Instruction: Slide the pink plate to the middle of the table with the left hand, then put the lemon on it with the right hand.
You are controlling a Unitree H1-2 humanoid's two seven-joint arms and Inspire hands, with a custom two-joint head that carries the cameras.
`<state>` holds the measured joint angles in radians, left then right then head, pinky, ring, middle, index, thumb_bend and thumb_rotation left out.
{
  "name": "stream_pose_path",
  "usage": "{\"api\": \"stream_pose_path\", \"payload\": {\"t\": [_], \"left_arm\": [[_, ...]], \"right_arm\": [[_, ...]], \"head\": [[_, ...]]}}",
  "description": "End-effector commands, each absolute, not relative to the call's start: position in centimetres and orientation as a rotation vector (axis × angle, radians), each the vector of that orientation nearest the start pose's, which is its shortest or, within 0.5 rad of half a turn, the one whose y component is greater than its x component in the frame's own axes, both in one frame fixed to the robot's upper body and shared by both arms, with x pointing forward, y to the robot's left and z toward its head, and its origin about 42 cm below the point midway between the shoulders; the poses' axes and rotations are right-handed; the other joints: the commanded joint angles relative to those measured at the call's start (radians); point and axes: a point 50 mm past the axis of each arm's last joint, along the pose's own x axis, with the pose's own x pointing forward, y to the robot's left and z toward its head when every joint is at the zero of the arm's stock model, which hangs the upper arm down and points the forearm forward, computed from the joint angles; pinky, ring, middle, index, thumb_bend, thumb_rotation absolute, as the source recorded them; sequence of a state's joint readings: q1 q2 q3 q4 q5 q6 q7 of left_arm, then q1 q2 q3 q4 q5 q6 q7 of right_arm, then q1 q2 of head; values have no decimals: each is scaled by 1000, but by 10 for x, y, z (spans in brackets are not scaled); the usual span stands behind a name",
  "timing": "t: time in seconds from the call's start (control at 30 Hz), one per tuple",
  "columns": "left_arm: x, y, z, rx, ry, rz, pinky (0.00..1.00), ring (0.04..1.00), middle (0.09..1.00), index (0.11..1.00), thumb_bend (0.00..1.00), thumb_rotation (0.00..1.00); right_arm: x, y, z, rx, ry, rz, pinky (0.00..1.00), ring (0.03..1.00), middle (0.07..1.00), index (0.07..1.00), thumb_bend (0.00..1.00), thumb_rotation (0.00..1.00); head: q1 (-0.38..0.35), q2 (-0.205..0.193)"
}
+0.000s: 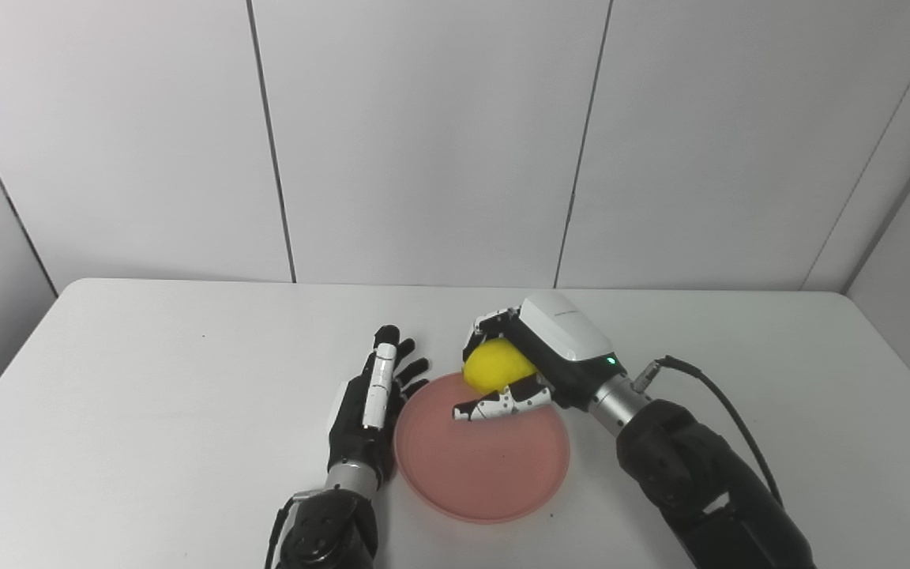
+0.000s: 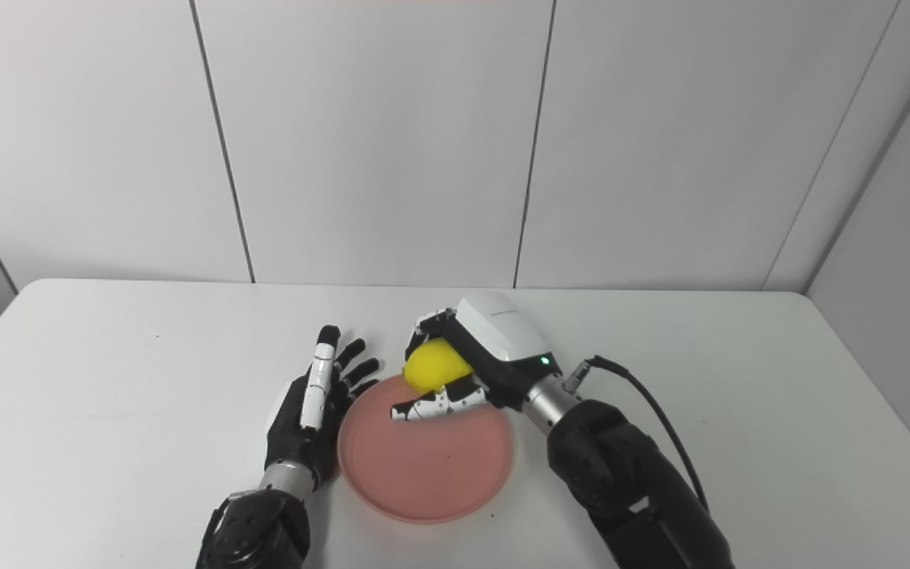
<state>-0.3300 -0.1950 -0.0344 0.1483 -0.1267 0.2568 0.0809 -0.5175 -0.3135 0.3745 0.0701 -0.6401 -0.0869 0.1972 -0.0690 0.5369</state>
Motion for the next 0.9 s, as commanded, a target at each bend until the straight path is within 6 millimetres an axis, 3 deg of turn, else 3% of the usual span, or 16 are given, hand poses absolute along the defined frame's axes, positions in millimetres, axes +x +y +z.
{"api": "stream_pose_path", "payload": {"t": [0.0, 0.27, 0.6, 0.87], "left_arm": [[376, 87, 151, -316, 113, -136, 825, 865, 923, 972, 804, 964], [378, 88, 151, -308, 89, -105, 774, 834, 880, 935, 884, 1000], [379, 87, 150, -315, 93, -101, 772, 824, 877, 943, 871, 999], [379, 88, 150, -303, 90, -96, 773, 823, 873, 941, 863, 999]], "right_arm": [[407, -162, 235, -1075, -549, 521, 228, 272, 338, 405, 563, 408], [403, -155, 222, -1076, -529, 559, 227, 272, 341, 406, 557, 452], [405, -151, 221, -1112, -538, 572, 228, 279, 347, 421, 553, 368], [405, -145, 215, -1141, -561, 575, 219, 279, 352, 434, 565, 375]], "head": [[2, 1], [2, 2], [2, 4], [3, 5]]}}
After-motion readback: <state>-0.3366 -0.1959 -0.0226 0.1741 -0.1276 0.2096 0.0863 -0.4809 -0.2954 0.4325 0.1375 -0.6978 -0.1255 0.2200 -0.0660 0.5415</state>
